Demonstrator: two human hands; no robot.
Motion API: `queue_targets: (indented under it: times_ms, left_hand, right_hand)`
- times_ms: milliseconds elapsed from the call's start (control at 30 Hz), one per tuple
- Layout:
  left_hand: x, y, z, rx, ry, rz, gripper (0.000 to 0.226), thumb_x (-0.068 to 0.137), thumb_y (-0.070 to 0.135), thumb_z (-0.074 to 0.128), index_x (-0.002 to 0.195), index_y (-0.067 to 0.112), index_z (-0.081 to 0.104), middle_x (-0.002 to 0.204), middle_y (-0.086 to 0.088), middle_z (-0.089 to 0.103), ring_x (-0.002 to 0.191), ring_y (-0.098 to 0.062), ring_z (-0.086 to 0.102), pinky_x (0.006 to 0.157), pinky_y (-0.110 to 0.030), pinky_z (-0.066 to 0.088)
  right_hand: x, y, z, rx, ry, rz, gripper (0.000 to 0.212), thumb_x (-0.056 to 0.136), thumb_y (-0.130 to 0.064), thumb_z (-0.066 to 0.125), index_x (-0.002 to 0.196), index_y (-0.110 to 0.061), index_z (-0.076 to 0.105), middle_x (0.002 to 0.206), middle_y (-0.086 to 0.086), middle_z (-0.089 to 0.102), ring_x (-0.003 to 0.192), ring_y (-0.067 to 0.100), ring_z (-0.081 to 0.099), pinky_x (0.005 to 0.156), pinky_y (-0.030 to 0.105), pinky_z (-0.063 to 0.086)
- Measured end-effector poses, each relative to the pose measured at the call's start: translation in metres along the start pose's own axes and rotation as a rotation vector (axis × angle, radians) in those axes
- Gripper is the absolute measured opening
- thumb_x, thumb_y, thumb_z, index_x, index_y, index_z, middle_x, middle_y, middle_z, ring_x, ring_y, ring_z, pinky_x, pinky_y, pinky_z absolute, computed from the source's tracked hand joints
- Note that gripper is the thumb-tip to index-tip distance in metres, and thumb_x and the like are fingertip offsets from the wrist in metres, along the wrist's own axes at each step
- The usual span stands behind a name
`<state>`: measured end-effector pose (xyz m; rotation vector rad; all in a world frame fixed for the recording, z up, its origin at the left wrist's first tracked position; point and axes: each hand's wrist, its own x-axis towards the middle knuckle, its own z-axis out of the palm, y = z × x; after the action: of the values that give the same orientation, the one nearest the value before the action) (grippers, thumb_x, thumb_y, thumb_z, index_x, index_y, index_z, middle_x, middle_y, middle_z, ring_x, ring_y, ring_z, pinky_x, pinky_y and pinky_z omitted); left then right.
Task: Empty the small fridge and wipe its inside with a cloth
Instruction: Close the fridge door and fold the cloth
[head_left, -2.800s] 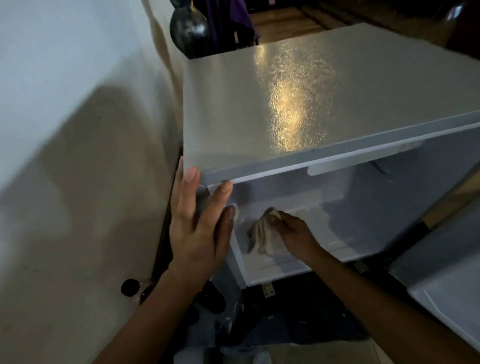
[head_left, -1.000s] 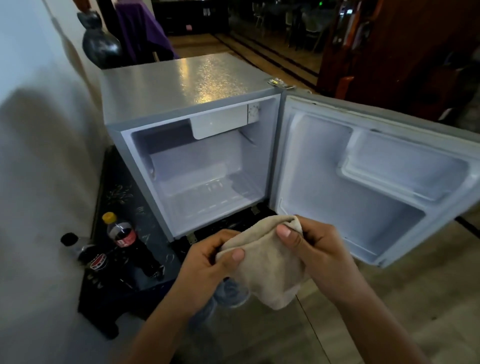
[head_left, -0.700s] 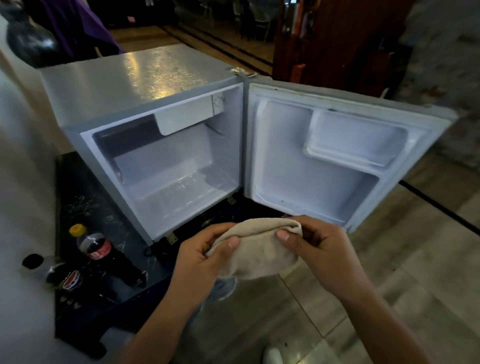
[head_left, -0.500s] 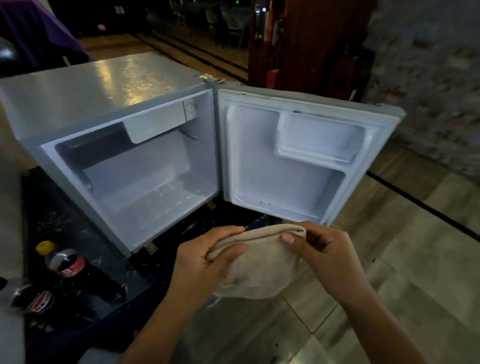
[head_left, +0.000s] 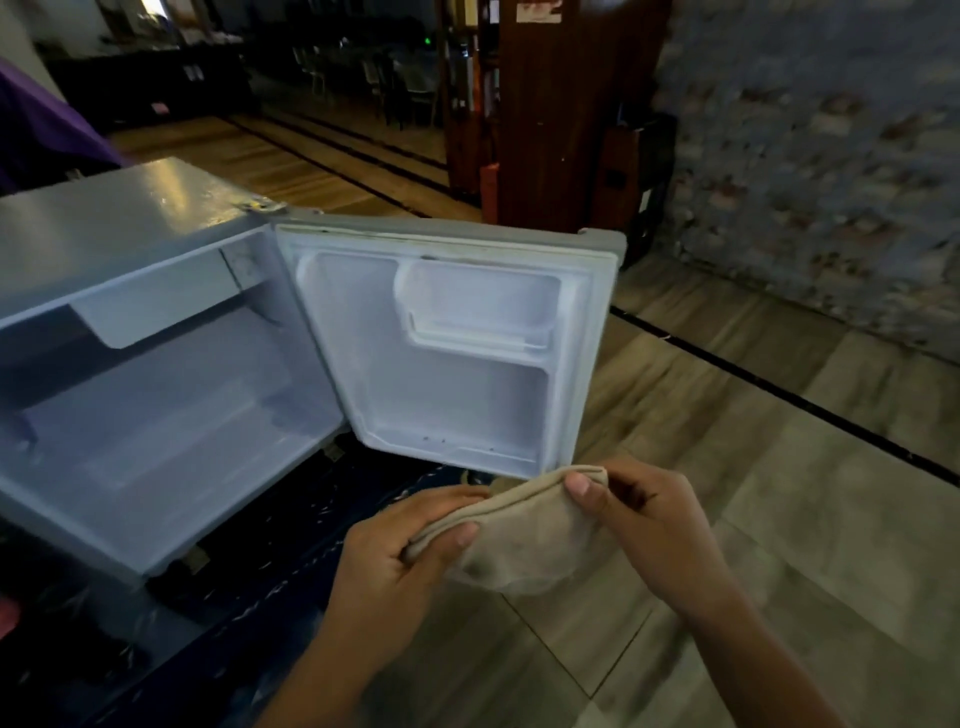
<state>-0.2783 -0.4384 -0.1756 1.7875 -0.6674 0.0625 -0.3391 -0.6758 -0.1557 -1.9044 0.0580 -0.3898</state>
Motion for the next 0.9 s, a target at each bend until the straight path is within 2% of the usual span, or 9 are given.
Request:
queue_targets:
  times_ms: [100,200,300,367,467,567,633,767,900]
  left_hand:
    - [0.009,0.008,0.024,-0.037,0.068,-0.062,0.022,0.087,0.048,0.069,0.107,0.053,0.076,0.103,0.025,0.079,0.096,0.004,0.076,0.076,-0.005,0.055]
    - [0.014,0.015,0.040,-0.065,0.126,-0.093,0.022,0.086,0.049,0.069,0.106,0.055,0.076,0.103,0.025,0.079,0.096,0.006,0.075,0.077,-0.004,0.055]
    - [0.016,0.021,0.048,-0.104,0.170,-0.131,0.018,0.090,0.043,0.076,0.105,0.052,0.078,0.102,0.022,0.080,0.093,0.005,0.076,0.073,-0.006,0.057]
    - [0.016,0.023,0.049,-0.108,0.173,-0.148,0.023,0.090,0.033,0.075,0.105,0.051,0.078,0.104,0.021,0.080,0.094,0.004,0.076,0.074,-0.008,0.058]
    - [0.013,0.027,0.049,-0.059,0.211,-0.152,0.031,0.089,0.026,0.068,0.105,0.049,0.079,0.109,0.022,0.079,0.100,0.005,0.075,0.081,-0.008,0.057]
    - [0.008,0.030,0.047,0.036,0.276,-0.150,0.027,0.089,0.027,0.066,0.104,0.045,0.080,0.105,0.024,0.079,0.097,0.008,0.074,0.079,-0.004,0.054]
    - [0.006,0.032,0.046,0.069,0.298,-0.148,0.025,0.089,0.026,0.064,0.105,0.036,0.081,0.103,0.023,0.080,0.097,0.007,0.074,0.079,-0.002,0.053]
    - [0.003,0.035,0.046,0.104,0.337,-0.124,0.024,0.090,0.024,0.064,0.107,0.023,0.080,0.105,0.024,0.079,0.099,0.010,0.072,0.081,0.001,0.050]
    - [0.001,0.034,0.044,0.090,0.378,-0.143,0.023,0.090,0.027,0.064,0.107,0.028,0.080,0.106,0.022,0.080,0.098,0.009,0.072,0.079,0.000,0.051]
  right_hand:
    - [0.008,0.013,-0.024,0.010,-0.079,0.005,0.019,0.088,-0.046,0.064,0.095,-0.033,0.078,0.088,-0.011,0.078,0.081,0.005,0.073,0.067,0.014,0.055]
    - [0.022,0.021,-0.044,0.006,-0.092,-0.043,0.021,0.090,-0.041,0.062,0.101,-0.030,0.076,0.093,-0.015,0.077,0.086,0.004,0.073,0.069,0.012,0.055]
    - [0.052,0.019,-0.067,0.005,0.004,-0.115,0.035,0.098,-0.046,0.055,0.122,-0.024,0.070,0.112,-0.012,0.075,0.103,0.005,0.072,0.084,0.025,0.060]
    - [0.080,0.012,-0.080,-0.111,0.036,-0.192,0.052,0.099,-0.056,0.045,0.141,-0.027,0.056,0.140,-0.011,0.062,0.128,0.004,0.058,0.104,0.034,0.053]
    - [0.124,0.004,-0.091,-0.334,0.063,-0.291,0.062,0.101,-0.061,0.037,0.155,-0.031,0.032,0.164,-0.012,0.028,0.152,0.005,0.025,0.121,0.036,0.027]
    - [0.165,0.002,-0.089,-0.520,0.081,-0.350,0.068,0.102,-0.062,0.036,0.159,-0.028,0.023,0.169,-0.009,0.013,0.156,0.009,0.007,0.119,0.029,0.011]
    - [0.187,0.002,-0.086,-0.638,0.075,-0.386,0.071,0.101,-0.063,0.035,0.159,-0.024,0.022,0.170,-0.004,0.011,0.157,0.014,0.004,0.121,0.032,0.009]
    - [0.215,0.007,-0.075,-0.770,0.032,-0.412,0.071,0.102,-0.061,0.034,0.158,-0.019,0.025,0.169,0.003,0.015,0.157,0.021,0.007,0.125,0.044,0.015]
    - [0.223,0.017,-0.069,-0.767,0.031,-0.430,0.061,0.105,-0.049,0.033,0.153,-0.012,0.036,0.164,0.008,0.032,0.154,0.024,0.021,0.124,0.045,0.020]
